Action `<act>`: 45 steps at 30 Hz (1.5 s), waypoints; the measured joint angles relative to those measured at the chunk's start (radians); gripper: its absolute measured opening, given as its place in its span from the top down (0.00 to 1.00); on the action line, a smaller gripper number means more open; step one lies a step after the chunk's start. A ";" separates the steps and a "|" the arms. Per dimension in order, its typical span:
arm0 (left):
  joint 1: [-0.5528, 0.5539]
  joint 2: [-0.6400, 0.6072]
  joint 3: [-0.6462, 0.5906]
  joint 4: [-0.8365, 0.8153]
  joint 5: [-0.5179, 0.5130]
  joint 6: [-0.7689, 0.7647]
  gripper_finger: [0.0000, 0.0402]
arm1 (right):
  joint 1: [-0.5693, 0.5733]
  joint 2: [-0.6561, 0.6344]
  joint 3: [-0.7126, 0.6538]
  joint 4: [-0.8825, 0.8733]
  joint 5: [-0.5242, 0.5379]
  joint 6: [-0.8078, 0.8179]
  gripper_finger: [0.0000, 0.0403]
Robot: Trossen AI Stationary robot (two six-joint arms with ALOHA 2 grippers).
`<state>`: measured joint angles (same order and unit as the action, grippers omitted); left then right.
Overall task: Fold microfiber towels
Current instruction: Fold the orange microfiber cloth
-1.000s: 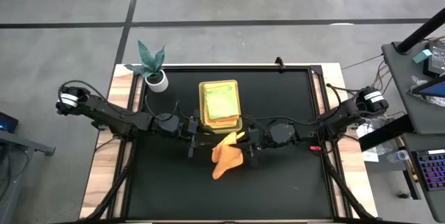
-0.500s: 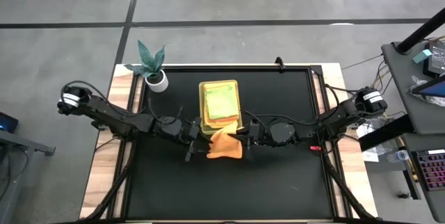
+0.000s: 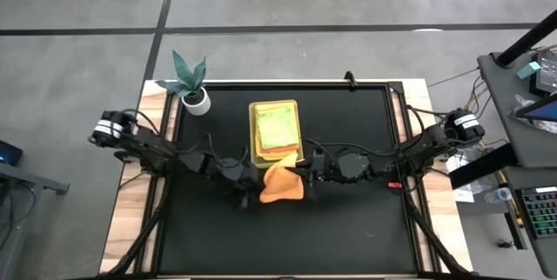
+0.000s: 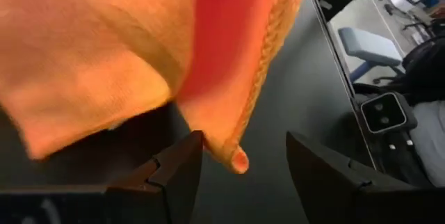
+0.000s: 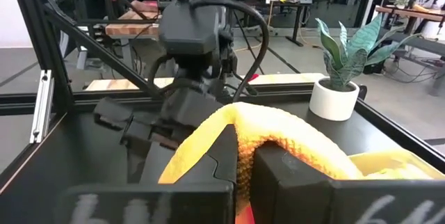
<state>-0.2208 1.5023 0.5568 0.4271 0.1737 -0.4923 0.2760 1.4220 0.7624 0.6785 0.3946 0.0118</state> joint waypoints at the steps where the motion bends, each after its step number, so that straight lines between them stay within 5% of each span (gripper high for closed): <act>1: -0.003 0.016 0.000 0.027 0.001 -0.002 0.52 | 0.000 0.000 0.000 0.000 0.000 0.004 0.98; 9: -0.009 0.113 0.016 0.184 0.001 -0.001 0.57 | 0.000 0.000 0.000 0.008 0.000 0.015 0.98; 16: -0.009 0.106 0.013 0.158 0.001 0.009 0.92 | 0.000 0.000 0.000 0.015 0.000 0.015 0.98; 20: -0.011 0.075 0.014 0.123 0.001 0.008 0.98 | 0.001 0.000 0.000 0.015 0.000 0.014 0.98; 28: -0.051 -0.153 0.109 -0.273 0.005 0.000 1.00 | 0.003 -0.006 0.001 0.005 -0.090 0.040 0.96; 35: -0.085 -0.336 0.252 -0.707 0.010 -0.031 1.00 | 0.012 -0.007 0.001 -0.042 -0.146 0.077 0.82; 45: -0.090 -0.392 0.326 -0.980 0.208 -0.199 1.00 | 0.014 -0.010 0.001 -0.347 -0.222 0.179 0.61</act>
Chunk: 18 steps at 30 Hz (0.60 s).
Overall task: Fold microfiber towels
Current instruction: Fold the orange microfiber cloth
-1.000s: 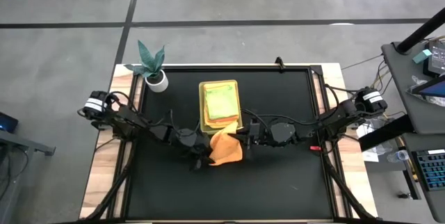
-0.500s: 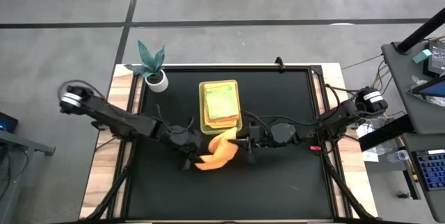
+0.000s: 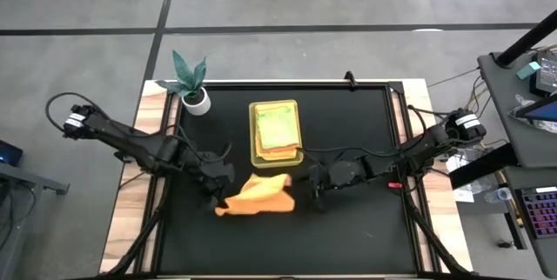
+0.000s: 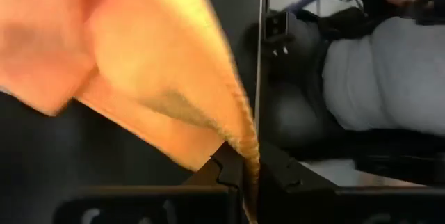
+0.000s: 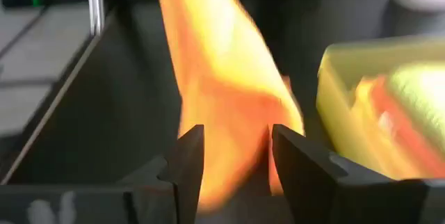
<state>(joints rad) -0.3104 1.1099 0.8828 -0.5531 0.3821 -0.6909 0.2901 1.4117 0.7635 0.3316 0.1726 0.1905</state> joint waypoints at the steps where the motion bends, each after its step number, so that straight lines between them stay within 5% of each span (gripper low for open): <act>1: -0.002 0.000 -0.005 -0.011 0.015 -0.024 1.00 | 0.000 0.000 0.000 -0.039 -0.017 0.007 0.60; 10: -0.011 0.028 -0.021 -0.094 0.037 -0.089 1.00 | -0.002 0.031 0.000 -0.162 -0.033 0.033 0.55; 18: -0.011 0.018 -0.021 -0.094 0.038 -0.089 1.00 | -0.003 0.233 0.018 0.028 0.047 -0.134 0.55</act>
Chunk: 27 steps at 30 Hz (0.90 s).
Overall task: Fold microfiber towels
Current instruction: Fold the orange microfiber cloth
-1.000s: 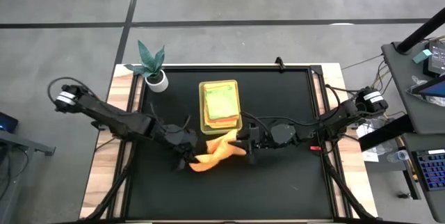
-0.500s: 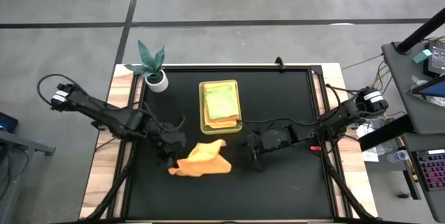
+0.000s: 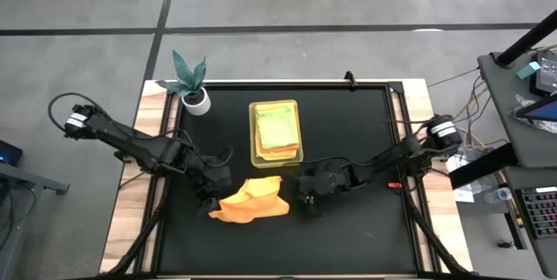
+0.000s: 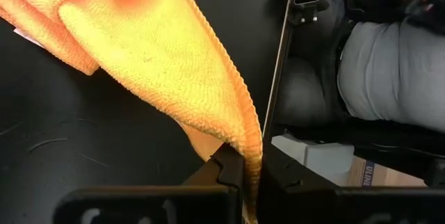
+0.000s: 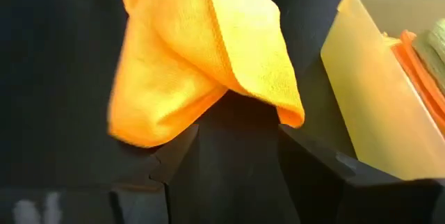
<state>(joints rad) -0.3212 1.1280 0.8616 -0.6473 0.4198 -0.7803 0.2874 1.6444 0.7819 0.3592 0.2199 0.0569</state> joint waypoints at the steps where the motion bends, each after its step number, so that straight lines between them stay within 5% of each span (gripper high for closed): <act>1: 0.000 0.000 0.000 0.000 0.000 0.000 1.00 | 0.000 0.027 0.012 0.010 0.016 -0.023 0.55; 15: -0.009 -0.001 -0.001 -0.049 0.003 0.000 1.00 | -0.071 0.231 0.253 -0.132 0.043 -0.259 0.60; 27: -0.009 -0.001 -0.001 -0.049 0.015 0.000 1.00 | -0.085 0.240 0.274 -0.150 0.035 -0.299 0.85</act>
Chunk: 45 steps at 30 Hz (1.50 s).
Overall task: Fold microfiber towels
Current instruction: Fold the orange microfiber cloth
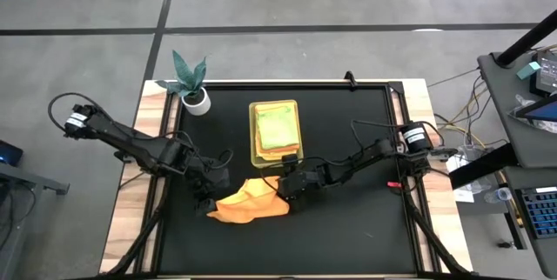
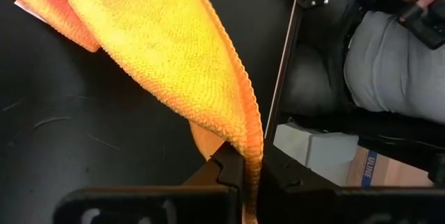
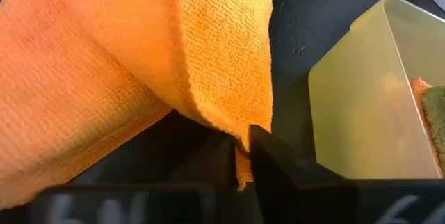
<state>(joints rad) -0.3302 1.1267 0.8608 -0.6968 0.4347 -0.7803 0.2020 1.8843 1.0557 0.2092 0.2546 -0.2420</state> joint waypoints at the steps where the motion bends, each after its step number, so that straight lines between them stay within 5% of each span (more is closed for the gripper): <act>1: 0.000 0.000 0.000 -0.001 0.000 0.000 1.00 | 0.000 0.000 0.000 0.002 -0.001 0.004 0.89; 4: 0.000 0.000 0.000 -0.001 0.000 0.010 1.00 | 0.000 0.000 -0.002 0.005 -0.024 -0.010 0.96; 13: 0.000 0.000 0.044 -0.001 -0.074 0.009 1.00 | 0.036 -0.098 -0.003 -0.056 -0.018 -0.004 0.98; 28: -0.006 0.007 0.263 -0.056 -0.202 0.219 1.00 | 0.080 -0.626 0.014 -0.583 -0.007 0.106 0.98; 33: -0.006 0.007 0.323 -0.214 -0.255 0.220 1.00 | 0.091 -0.725 0.123 -0.827 -0.105 0.233 0.98; 45: 0.005 0.007 0.471 -0.344 -0.457 0.293 1.00 | 0.106 -0.702 0.490 -1.278 -0.093 0.276 0.98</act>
<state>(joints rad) -0.3248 1.1336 1.3315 -1.0409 -0.0228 -0.4873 0.3077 1.1824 1.5454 -1.0683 0.1621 0.0339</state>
